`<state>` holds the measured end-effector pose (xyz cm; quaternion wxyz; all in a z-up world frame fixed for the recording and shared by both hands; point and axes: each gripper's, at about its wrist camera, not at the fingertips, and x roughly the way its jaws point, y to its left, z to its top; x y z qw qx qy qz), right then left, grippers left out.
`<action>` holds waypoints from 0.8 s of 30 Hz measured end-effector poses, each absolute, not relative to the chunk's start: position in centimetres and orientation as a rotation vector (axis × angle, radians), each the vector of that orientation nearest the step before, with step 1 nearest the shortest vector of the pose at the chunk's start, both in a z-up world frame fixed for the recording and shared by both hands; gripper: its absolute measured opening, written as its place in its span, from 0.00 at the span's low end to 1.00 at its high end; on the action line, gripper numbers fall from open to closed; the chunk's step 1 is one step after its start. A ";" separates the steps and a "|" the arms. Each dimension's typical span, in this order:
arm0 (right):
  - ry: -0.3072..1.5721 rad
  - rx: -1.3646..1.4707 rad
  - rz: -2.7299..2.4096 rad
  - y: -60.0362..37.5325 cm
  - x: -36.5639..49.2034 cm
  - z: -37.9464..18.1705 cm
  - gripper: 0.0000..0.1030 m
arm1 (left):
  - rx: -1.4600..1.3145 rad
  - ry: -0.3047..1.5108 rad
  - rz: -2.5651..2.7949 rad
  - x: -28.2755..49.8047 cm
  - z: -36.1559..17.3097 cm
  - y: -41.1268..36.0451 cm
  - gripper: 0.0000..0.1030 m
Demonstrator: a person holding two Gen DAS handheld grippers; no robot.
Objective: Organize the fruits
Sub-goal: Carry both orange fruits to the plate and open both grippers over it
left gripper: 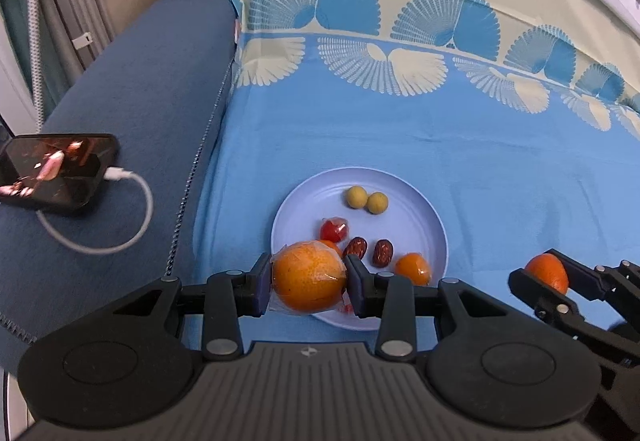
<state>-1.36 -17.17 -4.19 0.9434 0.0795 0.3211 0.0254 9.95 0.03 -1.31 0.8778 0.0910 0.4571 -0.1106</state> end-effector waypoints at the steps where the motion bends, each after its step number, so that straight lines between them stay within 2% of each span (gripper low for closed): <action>1: 0.661 0.162 0.054 -17.1 -0.8 -4.4 0.34 | 0.191 0.960 -0.231 10.3 -1.6 -0.1 0.41; 24: 0.772 0.088 0.126 -16.0 9.6 -11.0 0.34 | 0.265 1.079 -0.191 19.9 -9.7 -2.7 0.41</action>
